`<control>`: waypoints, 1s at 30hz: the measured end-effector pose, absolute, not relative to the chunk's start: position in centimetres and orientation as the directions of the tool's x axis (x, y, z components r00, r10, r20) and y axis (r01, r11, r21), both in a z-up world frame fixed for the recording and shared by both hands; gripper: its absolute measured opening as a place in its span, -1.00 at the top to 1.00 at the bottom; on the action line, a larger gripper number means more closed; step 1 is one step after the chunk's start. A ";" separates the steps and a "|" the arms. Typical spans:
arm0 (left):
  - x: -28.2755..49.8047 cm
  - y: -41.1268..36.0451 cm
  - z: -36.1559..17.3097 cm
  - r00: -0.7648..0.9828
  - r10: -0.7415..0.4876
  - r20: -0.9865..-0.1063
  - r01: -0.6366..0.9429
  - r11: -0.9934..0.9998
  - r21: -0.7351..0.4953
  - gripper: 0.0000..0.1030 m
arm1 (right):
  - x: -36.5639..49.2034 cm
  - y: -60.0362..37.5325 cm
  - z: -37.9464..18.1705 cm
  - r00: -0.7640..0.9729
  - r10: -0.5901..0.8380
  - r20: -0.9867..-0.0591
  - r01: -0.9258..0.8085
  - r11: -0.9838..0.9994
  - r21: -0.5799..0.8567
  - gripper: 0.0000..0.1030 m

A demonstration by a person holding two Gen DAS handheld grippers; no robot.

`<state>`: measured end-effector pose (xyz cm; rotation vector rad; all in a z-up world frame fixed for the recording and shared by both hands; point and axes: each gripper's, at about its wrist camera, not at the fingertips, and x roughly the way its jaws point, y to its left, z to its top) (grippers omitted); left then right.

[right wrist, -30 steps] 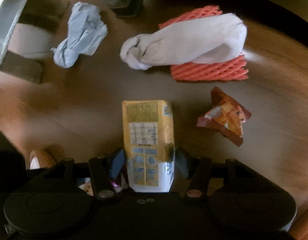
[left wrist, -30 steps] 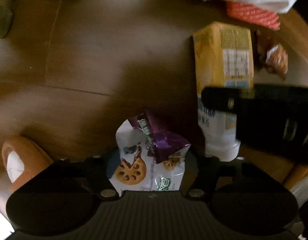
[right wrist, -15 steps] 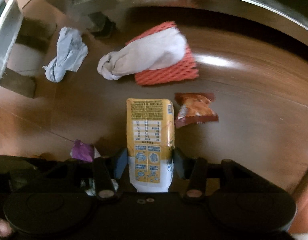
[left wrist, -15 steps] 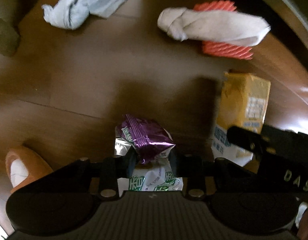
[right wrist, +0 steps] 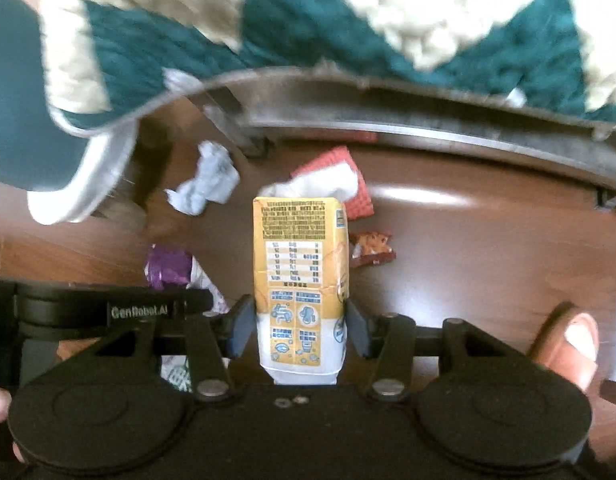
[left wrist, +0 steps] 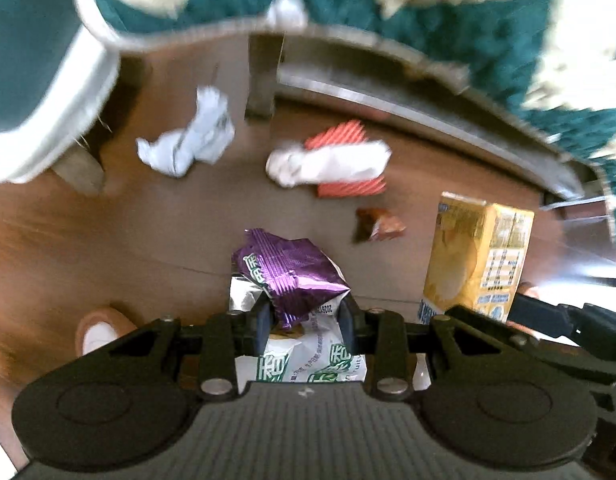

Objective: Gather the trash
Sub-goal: 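Carry the snack wrapper with the left tool while the right tool carries the yellow carton to the wastebasket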

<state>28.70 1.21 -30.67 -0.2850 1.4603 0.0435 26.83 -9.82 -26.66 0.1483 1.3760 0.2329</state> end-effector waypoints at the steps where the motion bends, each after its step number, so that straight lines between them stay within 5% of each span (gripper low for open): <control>1: 28.2 1.3 -29.1 0.143 -0.147 -0.979 -0.205 0.963 -0.174 0.36 | 26.5 -9.6 -25.4 0.193 0.249 -0.949 -0.087 0.968 0.236 0.06; 18: 21.4 5.4 -7.0 0.598 -0.138 -0.790 -0.165 0.943 -0.290 0.35 | 20.8 -6.2 -3.1 0.518 0.328 -0.790 -0.280 0.938 0.206 0.05; 30: 20.0 12.6 4.9 0.785 -0.028 -0.619 -0.175 0.948 -0.265 0.35 | 22.1 2.4 5.8 0.618 0.412 -0.669 -0.442 0.886 0.137 0.05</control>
